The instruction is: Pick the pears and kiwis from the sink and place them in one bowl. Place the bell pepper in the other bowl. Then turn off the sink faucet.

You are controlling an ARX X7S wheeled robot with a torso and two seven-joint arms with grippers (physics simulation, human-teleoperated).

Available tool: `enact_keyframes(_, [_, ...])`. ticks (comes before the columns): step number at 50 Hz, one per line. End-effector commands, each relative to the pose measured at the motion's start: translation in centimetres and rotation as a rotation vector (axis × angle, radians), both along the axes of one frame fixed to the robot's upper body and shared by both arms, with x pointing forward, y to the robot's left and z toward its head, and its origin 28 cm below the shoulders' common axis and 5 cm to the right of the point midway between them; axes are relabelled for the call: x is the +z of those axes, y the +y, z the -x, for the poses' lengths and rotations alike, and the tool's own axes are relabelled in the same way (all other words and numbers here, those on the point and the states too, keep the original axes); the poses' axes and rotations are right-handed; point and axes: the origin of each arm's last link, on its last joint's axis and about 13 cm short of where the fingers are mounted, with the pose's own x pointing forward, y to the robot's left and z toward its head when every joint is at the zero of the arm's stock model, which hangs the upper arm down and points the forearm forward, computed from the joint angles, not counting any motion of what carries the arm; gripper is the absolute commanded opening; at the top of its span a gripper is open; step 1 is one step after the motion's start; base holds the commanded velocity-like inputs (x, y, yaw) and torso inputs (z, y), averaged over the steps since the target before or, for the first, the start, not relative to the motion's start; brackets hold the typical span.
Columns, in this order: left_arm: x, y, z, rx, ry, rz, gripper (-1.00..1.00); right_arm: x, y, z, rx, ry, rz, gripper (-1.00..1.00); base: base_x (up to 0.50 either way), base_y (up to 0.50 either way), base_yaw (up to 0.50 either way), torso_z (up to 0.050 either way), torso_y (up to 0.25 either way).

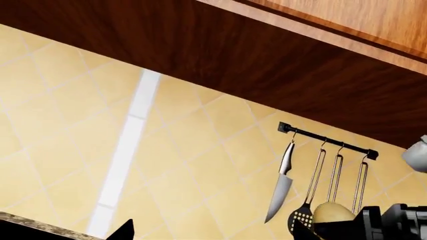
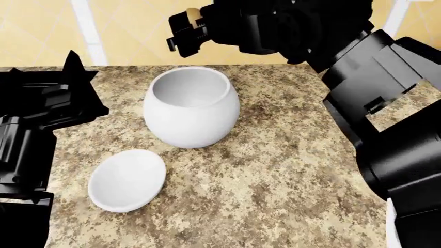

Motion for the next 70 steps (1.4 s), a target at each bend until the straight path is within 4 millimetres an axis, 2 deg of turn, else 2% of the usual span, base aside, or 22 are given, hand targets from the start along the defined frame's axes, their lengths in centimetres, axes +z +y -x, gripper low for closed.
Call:
enact_keyframes(1, [0.0, 0.1, 0.0, 0.006, 0.000, 0.002, 1.00, -1.0, 0.2, -0.6, 0.021, 0.037, 0.020, -1.00, 0.00, 0.00, 0.00, 0.000, 0.000])
enact_keyframes(23, [0.0, 0.1, 0.0, 0.007, 0.000, 0.002, 1.00, -2.6, -0.1, -0.7, -0.013, 0.116, 0.061, -1.00, 0.00, 0.00, 0.00, 0.000, 0.000])
enact_keyframes(30, [0.0, 0.0, 0.0, 0.009, 0.002, 0.002, 1.00, -2.8, 0.1, -0.3, -0.002, 0.124, 0.067, -1.00, 0.00, 0.00, 0.00, 0.000, 0.001])
enact_keyframes(47, [0.0, 0.0, 0.0, 0.009, 0.002, 0.000, 1.00, -4.8, -0.2, 0.3, 0.016, 0.166, 0.080, -1.00, 0.00, 0.00, 0.00, 0.000, 0.000])
enact_keyframes(58, [0.0, 0.0, 0.0, 0.008, 0.002, -0.001, 1.00, -5.2, 0.1, 0.5, 0.042, 0.163, 0.102, -1.00, 0.00, 0.00, 0.00, 0.000, 0.000])
enact_keyframes(59, [0.0, 0.0, 0.0, 0.008, 0.002, -0.001, 1.00, -5.1, 0.1, 0.6, 0.042, 0.155, 0.109, 1.00, 0.00, 0.00, 0.00, 0.000, 0.000])
enact_keyframes(70, [0.0, 0.0, 0.0, 0.006, 0.001, -0.001, 1.00, -4.8, 0.2, 0.6, 0.041, 0.138, 0.115, 1.00, 0.00, 0.00, 0.00, 0.000, 0.000])
